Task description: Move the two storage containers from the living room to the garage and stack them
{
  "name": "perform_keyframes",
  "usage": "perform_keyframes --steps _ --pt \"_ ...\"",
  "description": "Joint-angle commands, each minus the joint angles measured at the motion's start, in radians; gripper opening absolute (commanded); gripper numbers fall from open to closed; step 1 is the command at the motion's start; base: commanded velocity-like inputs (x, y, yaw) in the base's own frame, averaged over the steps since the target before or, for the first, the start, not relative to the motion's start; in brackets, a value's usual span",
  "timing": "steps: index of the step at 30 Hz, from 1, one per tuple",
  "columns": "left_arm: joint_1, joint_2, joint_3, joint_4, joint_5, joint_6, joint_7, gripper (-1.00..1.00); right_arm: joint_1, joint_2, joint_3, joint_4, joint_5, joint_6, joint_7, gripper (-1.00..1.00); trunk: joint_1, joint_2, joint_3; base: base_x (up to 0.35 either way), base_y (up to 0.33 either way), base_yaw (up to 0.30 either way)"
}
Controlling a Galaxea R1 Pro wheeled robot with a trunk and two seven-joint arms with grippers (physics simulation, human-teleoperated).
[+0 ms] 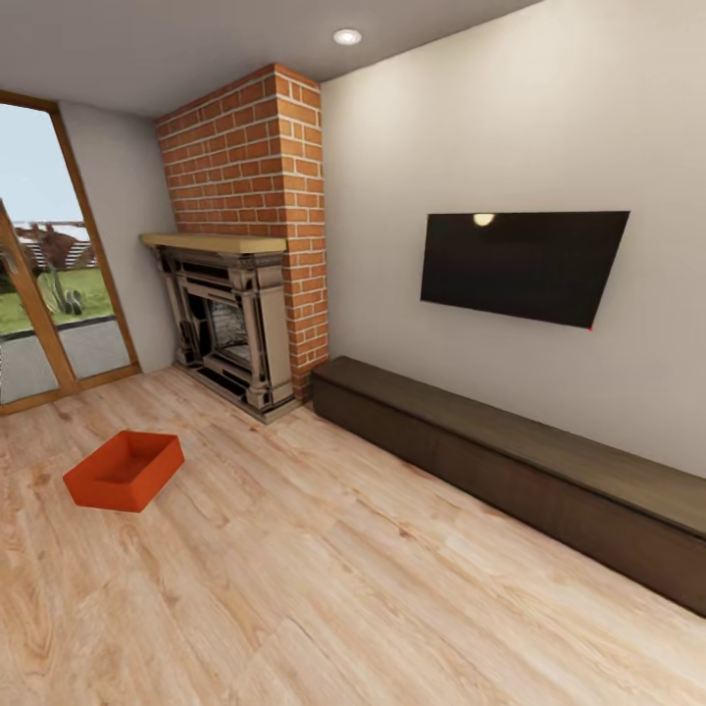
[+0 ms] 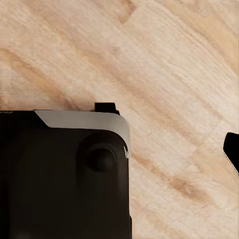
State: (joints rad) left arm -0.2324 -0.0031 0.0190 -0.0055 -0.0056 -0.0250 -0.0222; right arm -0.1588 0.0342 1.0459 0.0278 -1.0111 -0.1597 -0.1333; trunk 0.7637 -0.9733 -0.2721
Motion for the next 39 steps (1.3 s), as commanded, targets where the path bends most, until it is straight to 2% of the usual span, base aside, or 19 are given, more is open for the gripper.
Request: perform_keyframes --steps 1,39 --pt "-0.001 0.0 0.002 0.001 -0.001 -0.003 -0.002 1.0 -0.001 0.001 0.008 0.003 -0.007 -0.003 0.0 1.0 0.001 -0.001 -0.001 0.321 0.0 0.07" --pt "-0.001 0.0 0.002 0.001 -0.001 -0.002 -0.002 1.0 -0.001 0.001 0.008 0.003 -0.007 -0.004 0.0 1.0 0.001 -0.001 -0.001 0.321 0.0 0.064"
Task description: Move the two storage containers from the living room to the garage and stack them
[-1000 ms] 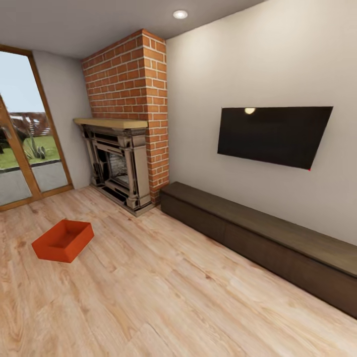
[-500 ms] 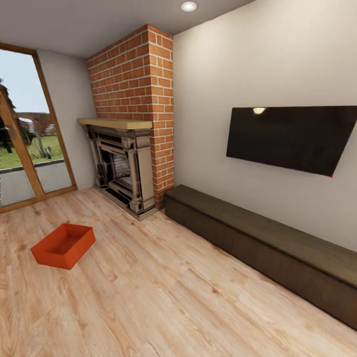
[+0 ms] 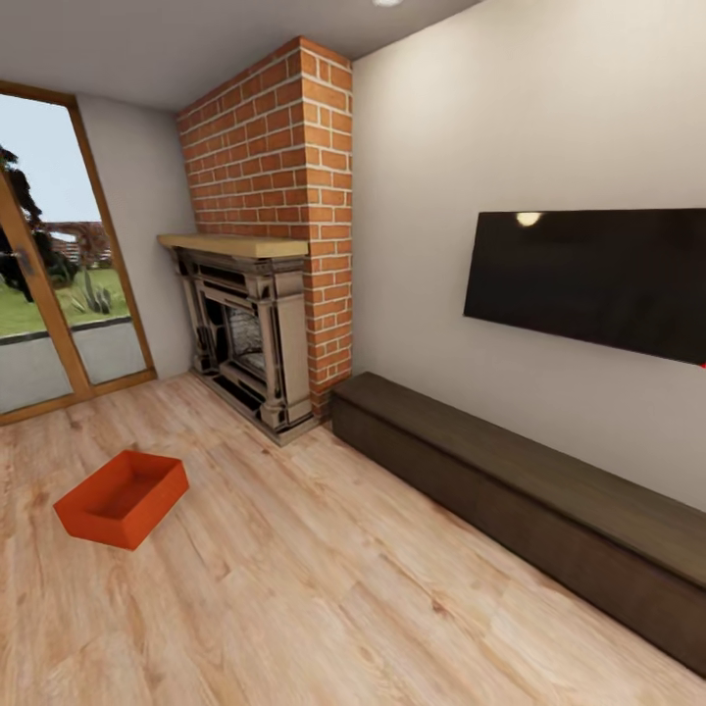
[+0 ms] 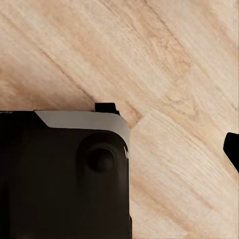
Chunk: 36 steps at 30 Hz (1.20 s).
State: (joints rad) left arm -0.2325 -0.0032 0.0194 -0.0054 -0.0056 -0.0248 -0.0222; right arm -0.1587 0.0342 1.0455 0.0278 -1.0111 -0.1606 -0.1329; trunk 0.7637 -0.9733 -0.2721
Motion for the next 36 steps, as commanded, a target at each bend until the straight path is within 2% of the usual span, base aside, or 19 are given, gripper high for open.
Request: perform_keyframes --steps 1,31,36 --pt "-0.001 0.0 0.002 0.001 -0.001 -0.003 -0.002 1.0 -0.001 0.001 0.008 0.003 -0.007 -0.004 0.0 1.0 0.001 -0.001 -0.001 0.321 0.0 0.004" --pt "-0.001 0.0 0.002 0.001 -0.001 -0.003 -0.002 1.0 -0.001 0.001 0.008 0.003 -0.007 -0.003 -0.001 1.0 0.001 -0.001 -0.001 0.321 0.0 0.001" --pt "-0.001 0.0 0.002 0.001 -0.001 -0.003 -0.002 1.0 -0.001 0.001 0.008 0.003 -0.007 -0.004 0.0 1.0 0.001 -0.001 -0.001 0.321 0.0 0.143"
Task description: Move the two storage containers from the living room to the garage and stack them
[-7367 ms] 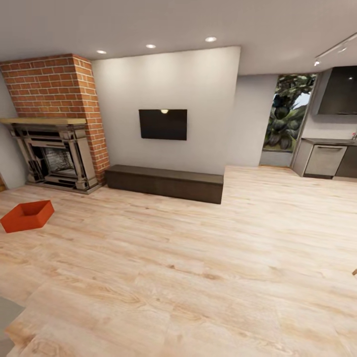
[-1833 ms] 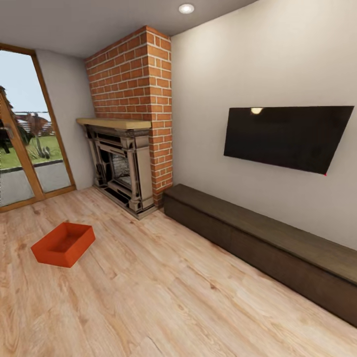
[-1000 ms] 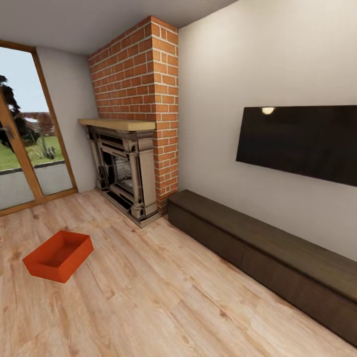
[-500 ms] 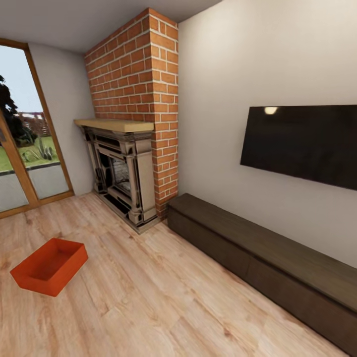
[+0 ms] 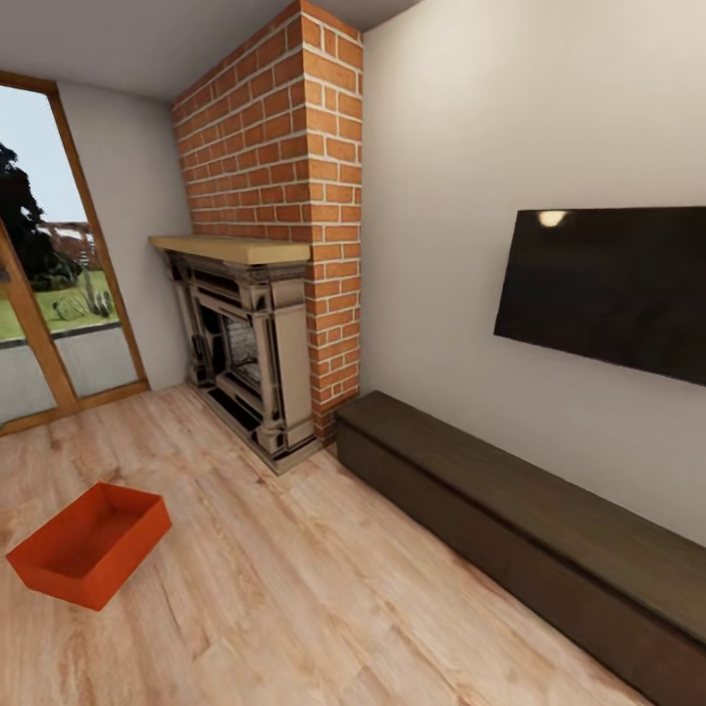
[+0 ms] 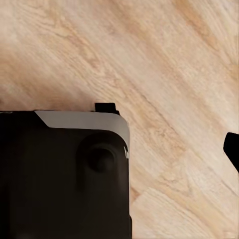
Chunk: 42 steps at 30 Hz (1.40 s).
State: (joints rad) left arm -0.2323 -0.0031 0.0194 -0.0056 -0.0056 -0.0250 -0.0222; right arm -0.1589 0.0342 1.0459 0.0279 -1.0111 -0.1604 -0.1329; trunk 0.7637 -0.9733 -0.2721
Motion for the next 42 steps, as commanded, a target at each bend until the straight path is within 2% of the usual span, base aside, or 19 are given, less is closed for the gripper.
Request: perform_keyframes --steps 1,42 --pt "-0.001 0.0 0.002 0.001 -0.001 -0.002 -0.002 1.0 -0.001 0.001 0.008 0.003 -0.007 -0.004 0.0 1.0 0.001 -0.001 -0.001 0.321 0.0 0.241" --pt "-0.001 0.0 0.002 0.001 -0.001 -0.003 -0.002 1.0 -0.001 0.001 0.008 0.003 -0.006 -0.004 -0.001 1.0 0.001 -0.001 -0.001 0.321 0.0 0.268"
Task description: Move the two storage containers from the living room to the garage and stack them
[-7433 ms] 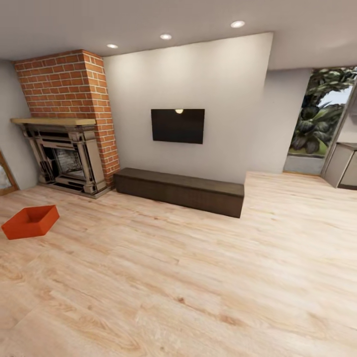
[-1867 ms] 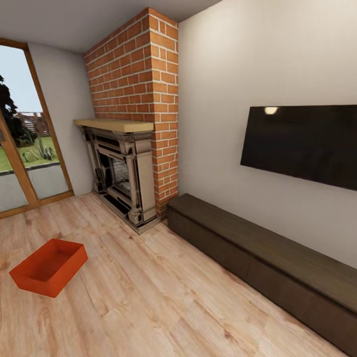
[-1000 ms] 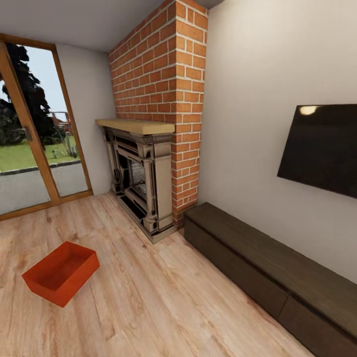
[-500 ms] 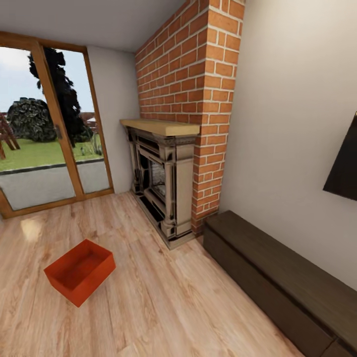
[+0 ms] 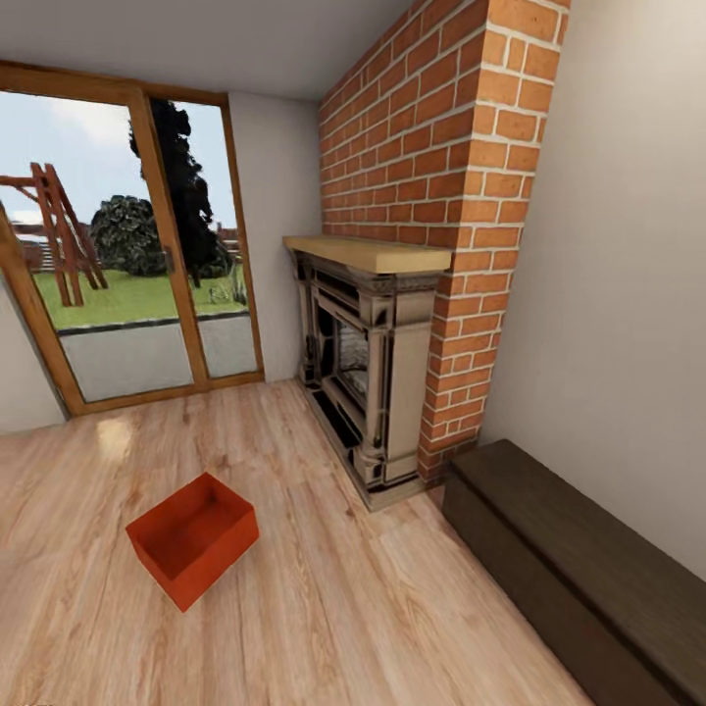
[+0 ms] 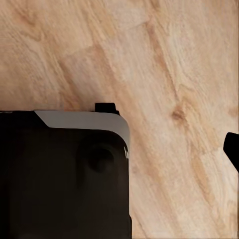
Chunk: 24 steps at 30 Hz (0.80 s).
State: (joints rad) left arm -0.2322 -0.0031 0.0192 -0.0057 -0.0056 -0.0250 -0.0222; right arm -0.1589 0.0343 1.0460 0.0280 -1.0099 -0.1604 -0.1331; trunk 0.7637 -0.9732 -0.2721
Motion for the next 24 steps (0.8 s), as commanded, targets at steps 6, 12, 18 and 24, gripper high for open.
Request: perform_keyframes --steps 6,12,18,24 --pt "-0.001 0.0 0.002 0.001 -0.001 -0.003 -0.002 1.0 -0.001 0.001 0.008 0.003 -0.007 -0.003 0.0 1.0 0.001 -0.001 -0.001 0.321 0.0 0.27" --pt "-0.001 0.0 0.002 0.001 -0.001 -0.003 -0.002 1.0 -0.001 0.001 0.008 0.003 -0.007 -0.004 0.0 1.0 0.001 -0.001 -0.001 0.321 0.0 0.27" --pt "-0.001 0.0 0.002 0.001 -0.001 -0.003 -0.002 1.0 -0.001 0.001 0.008 0.003 -0.007 -0.004 0.0 1.0 0.001 -0.001 -0.001 0.321 0.0 0.27" --pt "-0.001 0.0 0.002 0.001 -0.001 -0.003 -0.002 1.0 -0.001 0.001 0.008 0.003 -0.007 -0.004 0.0 1.0 0.001 -0.001 -0.001 0.321 0.0 0.27"
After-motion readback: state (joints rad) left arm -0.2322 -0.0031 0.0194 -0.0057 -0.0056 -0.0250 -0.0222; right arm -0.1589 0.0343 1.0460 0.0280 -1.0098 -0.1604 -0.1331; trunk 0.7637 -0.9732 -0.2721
